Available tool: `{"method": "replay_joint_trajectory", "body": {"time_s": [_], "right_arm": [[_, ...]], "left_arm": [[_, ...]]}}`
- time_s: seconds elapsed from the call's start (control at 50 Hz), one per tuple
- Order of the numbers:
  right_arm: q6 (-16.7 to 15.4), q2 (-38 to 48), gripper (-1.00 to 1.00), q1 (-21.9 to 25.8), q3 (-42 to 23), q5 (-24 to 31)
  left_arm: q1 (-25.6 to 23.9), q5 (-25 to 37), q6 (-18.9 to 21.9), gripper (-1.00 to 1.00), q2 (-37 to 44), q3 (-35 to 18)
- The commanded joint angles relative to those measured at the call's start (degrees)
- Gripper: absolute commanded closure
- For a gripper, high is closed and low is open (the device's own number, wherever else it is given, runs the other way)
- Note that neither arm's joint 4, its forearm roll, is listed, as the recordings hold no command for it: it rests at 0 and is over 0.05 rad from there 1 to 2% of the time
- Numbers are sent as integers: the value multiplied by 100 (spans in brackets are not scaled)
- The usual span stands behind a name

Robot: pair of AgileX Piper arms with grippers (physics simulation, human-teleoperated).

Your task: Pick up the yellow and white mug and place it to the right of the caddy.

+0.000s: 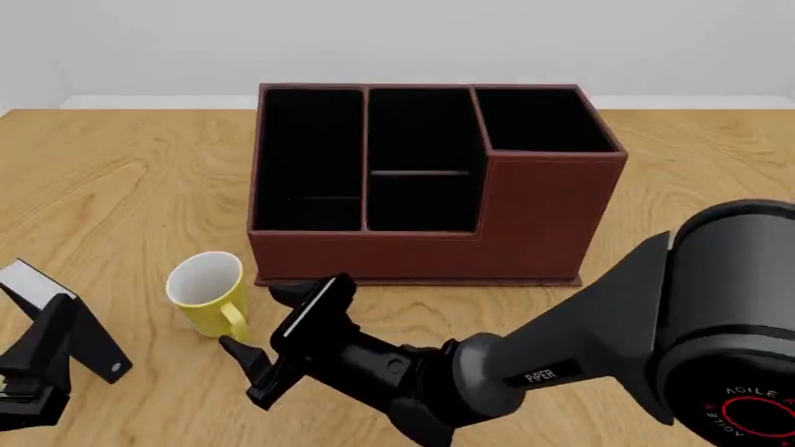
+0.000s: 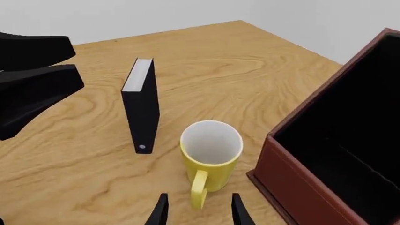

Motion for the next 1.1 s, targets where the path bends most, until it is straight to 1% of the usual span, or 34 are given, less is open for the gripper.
{"method": "replay_joint_trajectory", "body": {"time_s": [0.02,0.22,0.64,0.66,0.74,0.84,0.94,1.1], "right_arm": [[104,295,-100,19,-367,116],[115,486,-100,8,-654,175],[155,701,-100,-66,-790,143],[174,729,100,-75,-800,149],[161,792,100,-73,-814,123],[231,873,100,-35,-878,167],[254,883,100,-46,-801,85],[207,914,100,-83,-771,70]], "left_arm": [[0,0,0,-100,0,0],[0,0,0,-100,0,0],[0,0,0,-100,0,0],[0,0,0,-100,0,0],[0,0,0,-100,0,0],[0,0,0,-100,0,0],[0,0,0,-100,0,0],[0,0,0,-100,0,0]]}}
